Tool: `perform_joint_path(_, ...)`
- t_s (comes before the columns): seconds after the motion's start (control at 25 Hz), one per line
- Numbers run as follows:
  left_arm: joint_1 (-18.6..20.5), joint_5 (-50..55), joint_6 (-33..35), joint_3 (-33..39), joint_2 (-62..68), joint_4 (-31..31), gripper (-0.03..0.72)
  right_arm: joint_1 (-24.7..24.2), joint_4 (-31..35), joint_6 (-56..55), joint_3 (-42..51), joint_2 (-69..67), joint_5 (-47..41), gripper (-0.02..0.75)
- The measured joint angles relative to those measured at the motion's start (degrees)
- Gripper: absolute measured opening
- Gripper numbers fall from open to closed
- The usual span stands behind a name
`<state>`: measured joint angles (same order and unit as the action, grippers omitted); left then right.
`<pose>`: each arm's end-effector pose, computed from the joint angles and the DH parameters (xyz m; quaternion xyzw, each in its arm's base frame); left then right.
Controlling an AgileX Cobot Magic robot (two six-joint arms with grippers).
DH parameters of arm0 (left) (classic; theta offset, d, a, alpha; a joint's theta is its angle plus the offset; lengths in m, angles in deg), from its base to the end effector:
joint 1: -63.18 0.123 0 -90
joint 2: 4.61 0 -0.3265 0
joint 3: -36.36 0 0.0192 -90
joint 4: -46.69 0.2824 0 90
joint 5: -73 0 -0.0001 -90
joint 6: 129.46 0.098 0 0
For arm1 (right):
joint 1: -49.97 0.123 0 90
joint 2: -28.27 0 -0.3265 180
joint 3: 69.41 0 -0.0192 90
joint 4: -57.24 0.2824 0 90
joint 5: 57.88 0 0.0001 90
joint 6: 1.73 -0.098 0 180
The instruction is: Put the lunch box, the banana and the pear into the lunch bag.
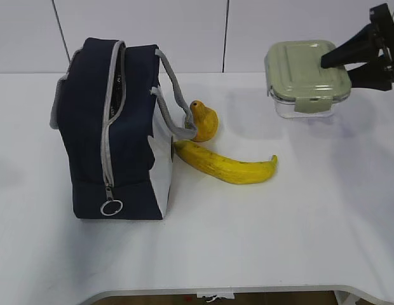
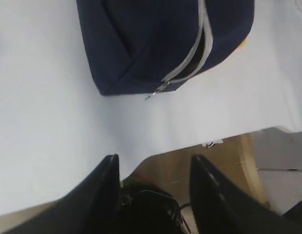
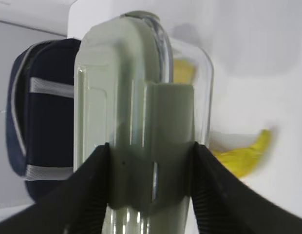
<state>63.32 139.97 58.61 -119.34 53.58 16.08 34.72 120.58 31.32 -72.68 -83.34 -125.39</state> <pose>0.1535 -0.0456 0.3844 0.0288 0.9307 -0.2427 0.2721 0.4237 -0.0316 0.3056 0.0493 0.8686 0.4364 0.2294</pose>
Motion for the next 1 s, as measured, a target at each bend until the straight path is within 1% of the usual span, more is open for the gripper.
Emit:
perform_joint_path(0.16, 0.0, -1.6, 5.9, -4.9, 8.5, -4.8, 0.375, 4.8, 1.3, -1.8, -2.7, 0.3, -0.3, 0.367)
perform_joint_path(0.36, 0.0, -3.9, 12.5, -9.8, 18.8, -8.4, 0.390, 10.7, 4.3, -2.4, -5.8, 0.3, -0.6, 0.367)
perform_joint_path(0.56, -0.6, -6.8, 19.5, -11.1, 28.6, -14.2, 0.393, 15.5, 5.6, -3.2, -7.9, 0.3, -0.9, 0.367)
perform_joint_path(0.68, -1.2, -7.6, 23.2, -11.1, 33.6, -17.9, 0.393, 18.1, 7.8, -3.2, -8.2, 0.3, 1.5, 0.367)
perform_joint_path(0.8, -1.4, -7.9, 24.7, -11.1, 36.0, -20.2, 0.393, 20.3, 8.6, -3.2, -8.3, 0.3, 4.5, 0.367)
perform_joint_path(1.0, -1.4, -7.9, 25.1, -13.0, 36.1, -21.2, 0.393, 22.3, 9.0, -3.3, -8.3, 0.3, 7.9, 0.366)
